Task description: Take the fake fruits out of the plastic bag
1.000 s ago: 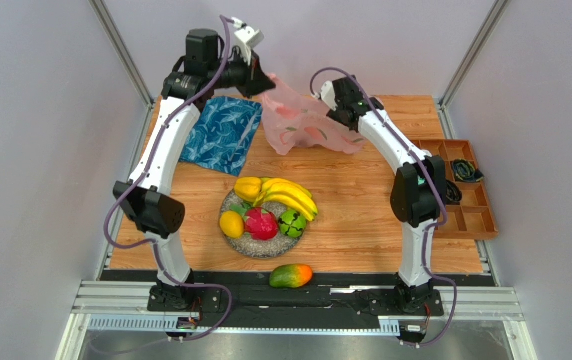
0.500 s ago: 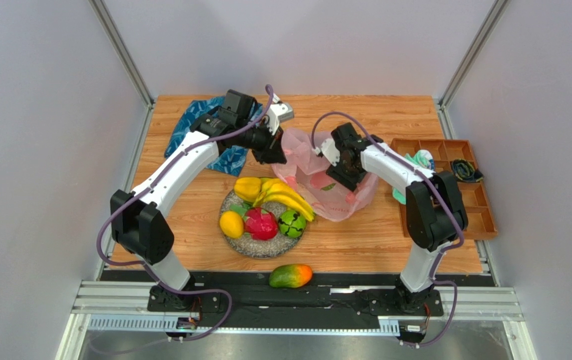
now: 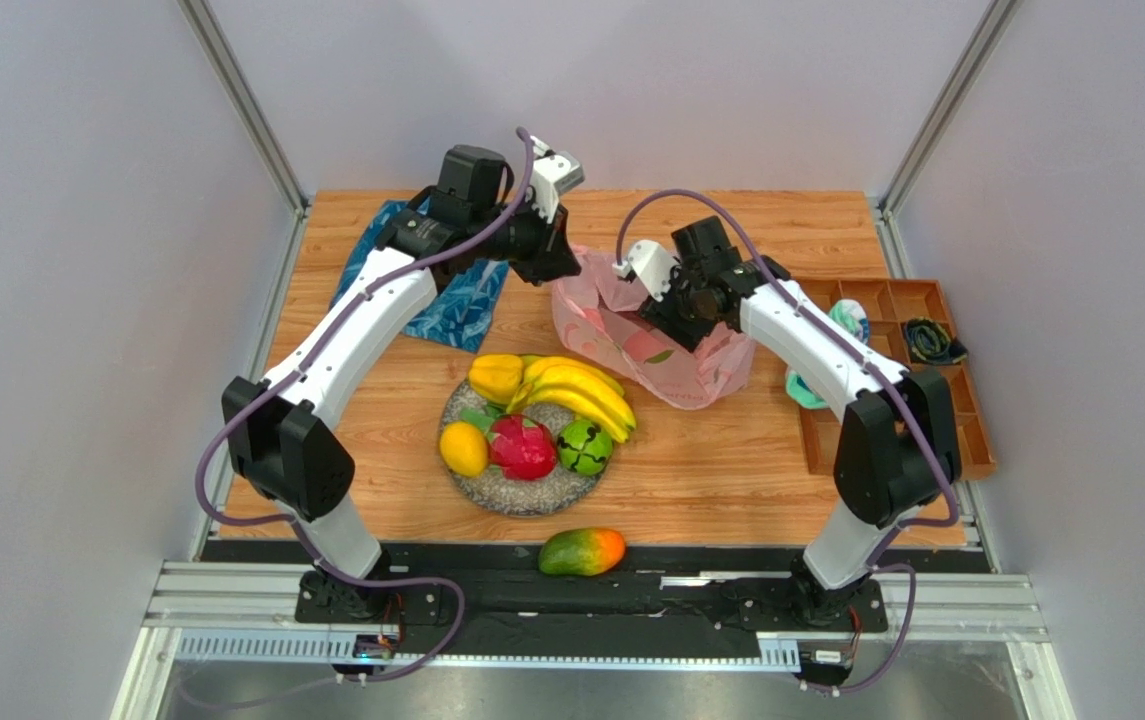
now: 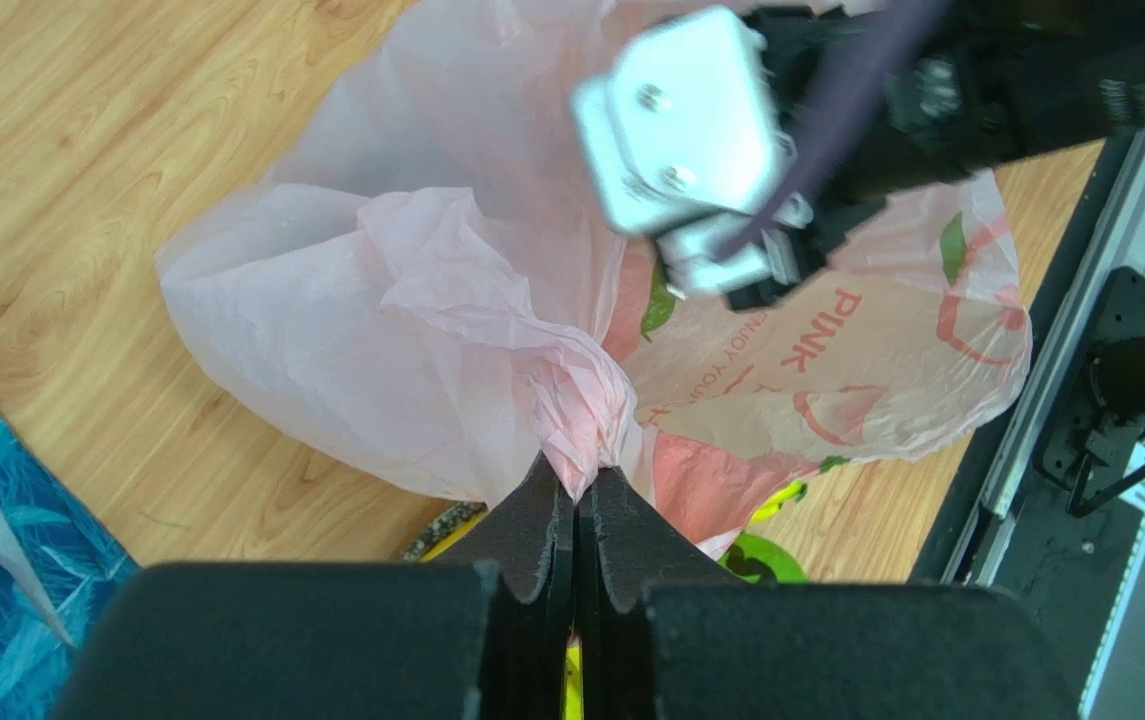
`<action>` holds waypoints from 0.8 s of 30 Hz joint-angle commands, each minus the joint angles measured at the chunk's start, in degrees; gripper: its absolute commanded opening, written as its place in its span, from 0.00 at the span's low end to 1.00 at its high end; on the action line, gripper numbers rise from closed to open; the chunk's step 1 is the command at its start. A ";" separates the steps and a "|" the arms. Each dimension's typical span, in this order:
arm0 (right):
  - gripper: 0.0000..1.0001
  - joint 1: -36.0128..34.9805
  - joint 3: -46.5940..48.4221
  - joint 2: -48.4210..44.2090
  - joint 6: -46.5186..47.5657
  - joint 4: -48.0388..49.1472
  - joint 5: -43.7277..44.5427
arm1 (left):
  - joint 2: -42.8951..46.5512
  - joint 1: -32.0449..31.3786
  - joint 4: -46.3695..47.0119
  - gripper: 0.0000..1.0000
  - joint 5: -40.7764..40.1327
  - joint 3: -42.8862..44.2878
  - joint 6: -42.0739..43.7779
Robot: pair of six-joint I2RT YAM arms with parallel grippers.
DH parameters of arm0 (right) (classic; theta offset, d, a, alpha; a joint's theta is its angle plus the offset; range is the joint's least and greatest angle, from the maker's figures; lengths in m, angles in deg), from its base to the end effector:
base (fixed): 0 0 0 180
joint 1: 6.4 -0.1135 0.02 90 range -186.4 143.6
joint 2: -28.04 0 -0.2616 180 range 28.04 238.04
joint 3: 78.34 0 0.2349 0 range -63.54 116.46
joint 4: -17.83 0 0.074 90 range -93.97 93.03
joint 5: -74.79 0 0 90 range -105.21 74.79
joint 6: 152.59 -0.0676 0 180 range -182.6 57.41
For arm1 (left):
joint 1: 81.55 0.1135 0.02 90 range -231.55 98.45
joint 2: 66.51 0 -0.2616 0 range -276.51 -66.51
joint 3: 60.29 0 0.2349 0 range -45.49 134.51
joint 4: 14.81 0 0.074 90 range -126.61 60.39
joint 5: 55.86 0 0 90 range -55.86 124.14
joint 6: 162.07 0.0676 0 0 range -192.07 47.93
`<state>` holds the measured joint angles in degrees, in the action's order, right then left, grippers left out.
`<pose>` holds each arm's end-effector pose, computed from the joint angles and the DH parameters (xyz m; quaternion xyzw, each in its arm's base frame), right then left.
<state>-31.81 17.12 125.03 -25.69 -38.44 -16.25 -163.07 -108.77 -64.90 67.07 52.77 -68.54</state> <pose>0.3265 0.1565 0.2471 -0.4992 0.8209 -0.0191 0.2768 0.3247 -0.2083 0.3678 0.3532 0.7794 -0.3375 0.3923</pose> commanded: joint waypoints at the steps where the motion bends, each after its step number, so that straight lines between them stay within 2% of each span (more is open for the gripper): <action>1: 0.49 -0.08 -1.56 -7.08 10.72 -3.42 -14.50 | -2.41 1.11 2.42 0.00 0.29 4.56 -4.66; 4: 0.45 -1.40 0.37 -4.01 13.80 -5.28 -15.23 | -3.64 2.34 3.38 0.00 1.79 5.71 -7.30; 10: 0.38 -0.61 9.22 10.13 12.85 -3.62 -1.02 | -3.73 3.32 4.09 0.00 3.02 5.45 -8.10; 14: 0.39 2.37 17.14 17.08 8.20 -2.91 5.43 | -2.68 3.40 4.35 0.00 3.72 4.49 -7.49; 17: 0.51 4.31 20.14 19.20 7.74 -1.07 9.11 | -2.24 3.49 4.79 0.00 3.98 3.26 -7.57; 18: 0.60 4.92 20.23 19.55 7.92 -0.28 10.17 | -2.06 3.49 4.88 0.00 4.25 2.65 -7.66; 20: 0.70 5.37 20.50 21.21 8.88 1.22 13.77 | -1.80 3.49 5.49 0.00 4.86 2.03 -8.10; 21: 1.00 5.80 20.67 21.92 9.49 1.48 15.09 | -1.80 3.49 5.75 0.00 5.39 1.68 -8.36; 24: 1.00 6.77 21.20 25.17 9.33 2.27 18.96 | -2.24 3.49 6.02 0.00 6.27 1.94 -8.72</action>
<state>-25.67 35.48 146.43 -16.25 -39.49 -5.52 -167.24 -105.34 -61.47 70.74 54.76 -76.13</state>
